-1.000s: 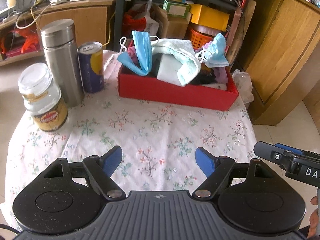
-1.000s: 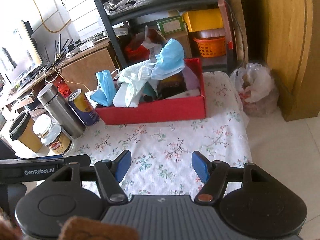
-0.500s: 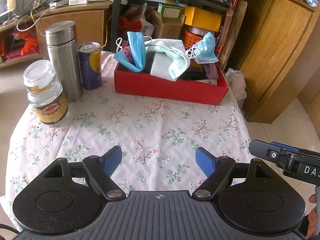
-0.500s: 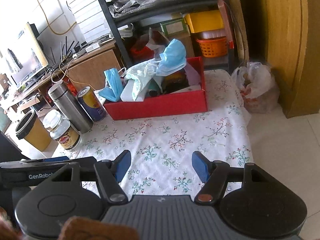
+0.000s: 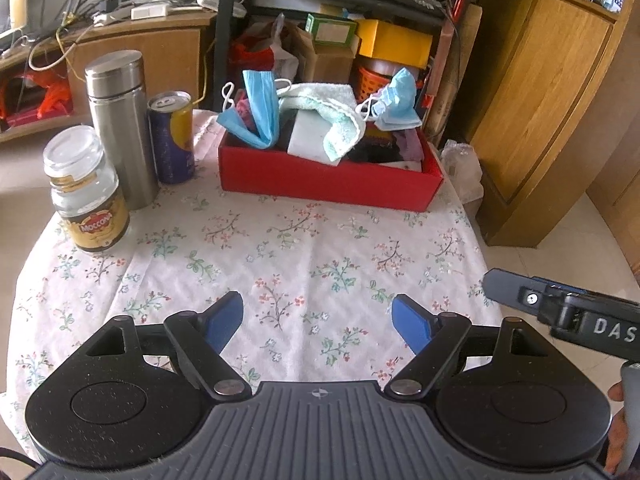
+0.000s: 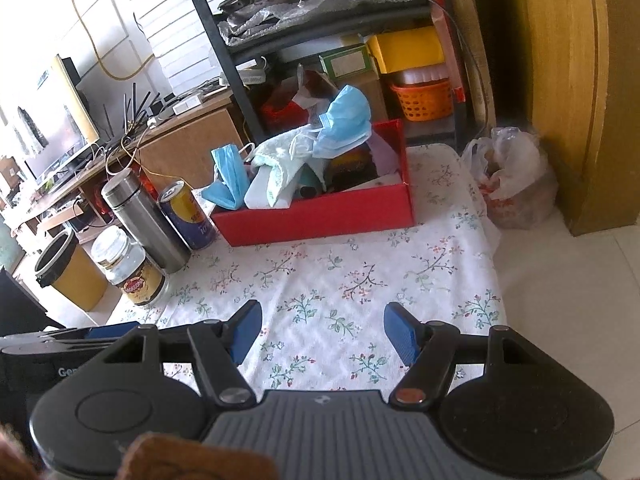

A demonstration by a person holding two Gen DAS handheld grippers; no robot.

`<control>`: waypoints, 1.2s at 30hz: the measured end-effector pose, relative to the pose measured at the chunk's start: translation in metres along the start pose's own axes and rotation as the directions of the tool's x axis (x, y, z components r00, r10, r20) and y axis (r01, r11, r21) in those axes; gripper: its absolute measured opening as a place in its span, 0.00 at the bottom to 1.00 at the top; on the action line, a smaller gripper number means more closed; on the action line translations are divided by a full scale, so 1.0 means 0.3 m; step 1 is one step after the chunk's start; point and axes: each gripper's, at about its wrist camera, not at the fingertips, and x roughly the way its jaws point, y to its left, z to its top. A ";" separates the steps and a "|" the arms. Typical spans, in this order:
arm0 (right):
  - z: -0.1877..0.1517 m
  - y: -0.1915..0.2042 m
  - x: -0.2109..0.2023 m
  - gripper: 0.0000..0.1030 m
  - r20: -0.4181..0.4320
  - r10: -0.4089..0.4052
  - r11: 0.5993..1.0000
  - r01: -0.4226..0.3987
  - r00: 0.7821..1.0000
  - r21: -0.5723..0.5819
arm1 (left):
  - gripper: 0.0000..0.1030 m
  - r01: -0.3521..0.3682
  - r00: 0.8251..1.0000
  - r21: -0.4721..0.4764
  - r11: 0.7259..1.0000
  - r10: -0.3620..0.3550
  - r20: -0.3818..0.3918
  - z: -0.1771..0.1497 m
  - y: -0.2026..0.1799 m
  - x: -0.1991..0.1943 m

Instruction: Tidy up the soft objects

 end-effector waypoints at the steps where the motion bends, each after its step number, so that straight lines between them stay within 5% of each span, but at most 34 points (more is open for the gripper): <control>1: 0.000 0.003 0.003 0.39 0.001 -0.001 1.000 0.001 1.000 -0.003 | 0.78 0.002 1.000 -0.001 1.000 -0.002 0.005 0.001 -0.001 0.000; 21: 0.011 0.014 0.009 0.43 0.055 -0.036 0.999 0.037 0.998 -0.023 | 0.78 0.011 1.000 -0.012 1.000 -0.010 0.025 0.007 -0.013 0.009; 36: 0.012 0.025 0.011 0.43 0.061 -0.036 0.999 0.038 0.998 -0.036 | 0.78 -0.050 0.996 0.015 0.999 0.049 0.077 0.010 -0.026 -0.005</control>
